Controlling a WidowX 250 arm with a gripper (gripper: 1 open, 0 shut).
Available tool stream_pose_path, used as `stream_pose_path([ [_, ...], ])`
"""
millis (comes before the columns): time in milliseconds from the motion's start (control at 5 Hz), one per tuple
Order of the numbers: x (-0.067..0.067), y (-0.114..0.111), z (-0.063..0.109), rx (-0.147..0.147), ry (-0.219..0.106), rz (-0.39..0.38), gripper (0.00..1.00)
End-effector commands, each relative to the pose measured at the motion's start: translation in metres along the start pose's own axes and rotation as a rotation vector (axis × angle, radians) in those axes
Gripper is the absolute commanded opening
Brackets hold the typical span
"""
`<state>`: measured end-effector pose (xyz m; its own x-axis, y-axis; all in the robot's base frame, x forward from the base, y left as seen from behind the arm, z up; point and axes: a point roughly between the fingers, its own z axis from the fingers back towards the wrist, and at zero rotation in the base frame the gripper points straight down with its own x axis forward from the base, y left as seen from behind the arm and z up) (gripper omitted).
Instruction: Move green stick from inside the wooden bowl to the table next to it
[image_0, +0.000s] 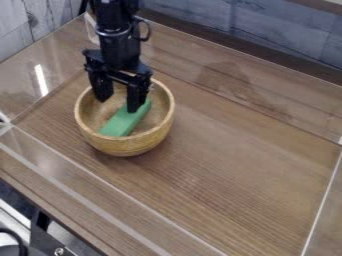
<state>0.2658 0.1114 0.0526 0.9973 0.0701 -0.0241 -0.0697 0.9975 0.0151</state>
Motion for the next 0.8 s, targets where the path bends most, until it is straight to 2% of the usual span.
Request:
stream_pose_path([
  [0,0.002,0.014,0.004,0.010,-0.062,-0.026,1.00],
  [200,-0.003,0.022,-0.006,0.004,-0.063,-0.045,1.00],
  [600,-0.005,0.003,-0.014,-0.005,-0.061,-0.078,1.00],
])
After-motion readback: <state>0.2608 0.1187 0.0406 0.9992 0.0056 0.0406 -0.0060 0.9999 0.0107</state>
